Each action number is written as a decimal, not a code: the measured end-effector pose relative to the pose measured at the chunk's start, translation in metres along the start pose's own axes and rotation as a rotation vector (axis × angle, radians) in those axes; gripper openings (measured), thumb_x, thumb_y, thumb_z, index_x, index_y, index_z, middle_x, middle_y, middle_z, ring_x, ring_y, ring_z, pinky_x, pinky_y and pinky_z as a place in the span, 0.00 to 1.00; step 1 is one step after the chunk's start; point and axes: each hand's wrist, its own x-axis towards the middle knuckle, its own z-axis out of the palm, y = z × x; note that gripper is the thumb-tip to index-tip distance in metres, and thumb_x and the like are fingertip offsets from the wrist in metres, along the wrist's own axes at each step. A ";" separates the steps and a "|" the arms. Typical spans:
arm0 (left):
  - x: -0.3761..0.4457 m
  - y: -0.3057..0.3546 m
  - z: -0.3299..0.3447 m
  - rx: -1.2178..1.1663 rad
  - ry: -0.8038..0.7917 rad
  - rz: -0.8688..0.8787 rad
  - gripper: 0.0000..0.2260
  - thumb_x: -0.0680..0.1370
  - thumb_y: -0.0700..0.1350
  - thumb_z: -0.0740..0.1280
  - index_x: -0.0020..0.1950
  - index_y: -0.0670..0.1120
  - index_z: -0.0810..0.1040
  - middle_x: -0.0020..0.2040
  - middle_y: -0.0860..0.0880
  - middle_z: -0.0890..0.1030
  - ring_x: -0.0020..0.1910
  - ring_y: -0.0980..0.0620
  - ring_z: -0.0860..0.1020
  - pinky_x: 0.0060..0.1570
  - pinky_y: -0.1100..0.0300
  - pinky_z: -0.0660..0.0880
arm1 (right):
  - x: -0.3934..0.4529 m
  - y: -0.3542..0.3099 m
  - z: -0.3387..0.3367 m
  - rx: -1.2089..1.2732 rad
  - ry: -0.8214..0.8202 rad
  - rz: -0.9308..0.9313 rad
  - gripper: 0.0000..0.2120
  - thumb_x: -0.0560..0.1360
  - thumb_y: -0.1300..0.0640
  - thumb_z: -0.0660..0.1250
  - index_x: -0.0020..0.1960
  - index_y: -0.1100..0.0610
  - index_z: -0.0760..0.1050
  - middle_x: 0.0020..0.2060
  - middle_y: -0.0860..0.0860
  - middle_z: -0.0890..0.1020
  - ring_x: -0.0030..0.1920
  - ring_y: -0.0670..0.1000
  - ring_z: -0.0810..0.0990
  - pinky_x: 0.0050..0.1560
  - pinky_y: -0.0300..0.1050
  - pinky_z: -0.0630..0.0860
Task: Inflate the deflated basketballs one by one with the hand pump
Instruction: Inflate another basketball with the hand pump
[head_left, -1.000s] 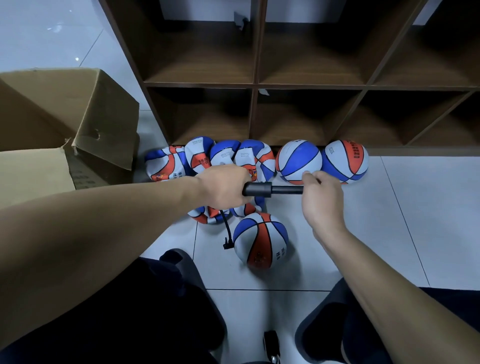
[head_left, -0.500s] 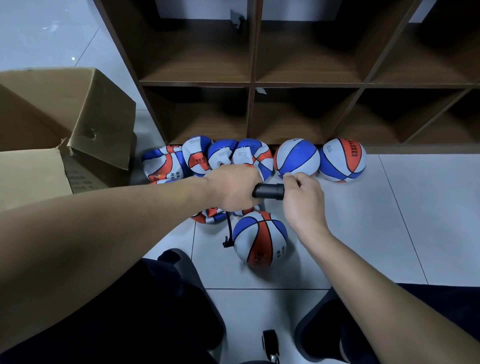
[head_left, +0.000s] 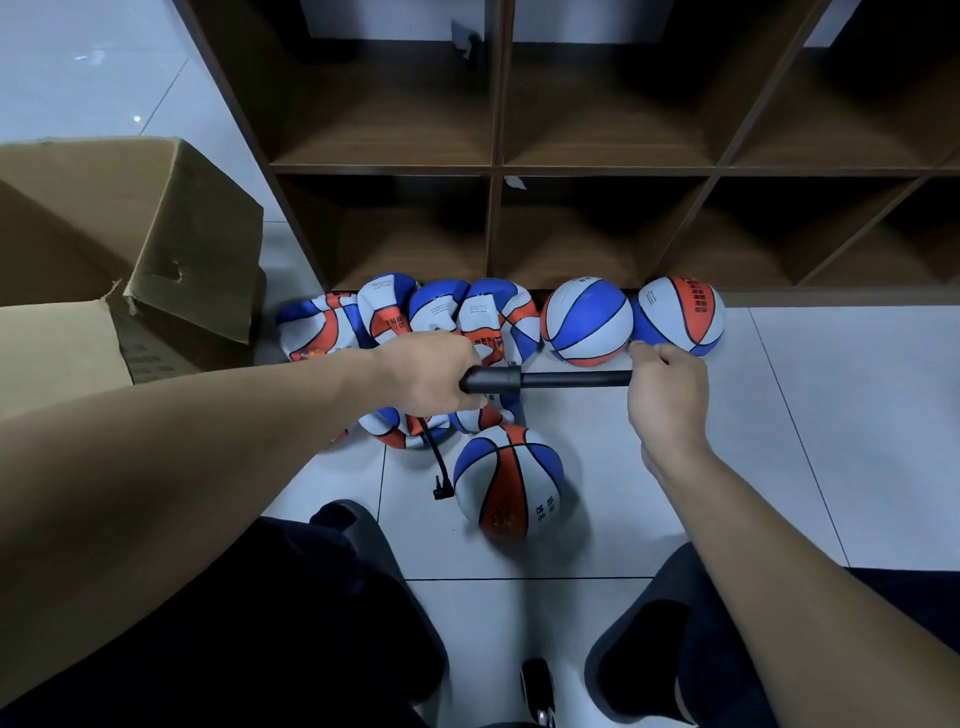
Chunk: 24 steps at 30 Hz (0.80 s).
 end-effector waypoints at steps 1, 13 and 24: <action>-0.001 0.003 0.000 0.013 0.009 -0.002 0.14 0.84 0.57 0.70 0.41 0.52 0.77 0.33 0.50 0.79 0.32 0.50 0.77 0.33 0.54 0.74 | -0.003 -0.001 0.003 -0.007 -0.002 -0.010 0.22 0.80 0.59 0.65 0.31 0.51 0.58 0.24 0.43 0.61 0.29 0.48 0.58 0.34 0.46 0.58; 0.000 0.038 -0.003 0.024 0.159 0.025 0.13 0.82 0.57 0.68 0.41 0.52 0.78 0.35 0.50 0.80 0.34 0.49 0.80 0.32 0.57 0.72 | -0.030 -0.016 0.032 -0.045 -0.026 -0.107 0.20 0.83 0.56 0.63 0.34 0.55 0.64 0.29 0.48 0.67 0.32 0.50 0.66 0.34 0.46 0.64; 0.003 0.039 -0.005 0.086 0.152 0.069 0.10 0.81 0.57 0.68 0.45 0.52 0.80 0.36 0.51 0.81 0.35 0.49 0.81 0.40 0.49 0.83 | -0.037 -0.007 0.043 -0.048 -0.079 -0.109 0.20 0.85 0.53 0.63 0.36 0.55 0.67 0.30 0.47 0.70 0.29 0.43 0.71 0.29 0.34 0.66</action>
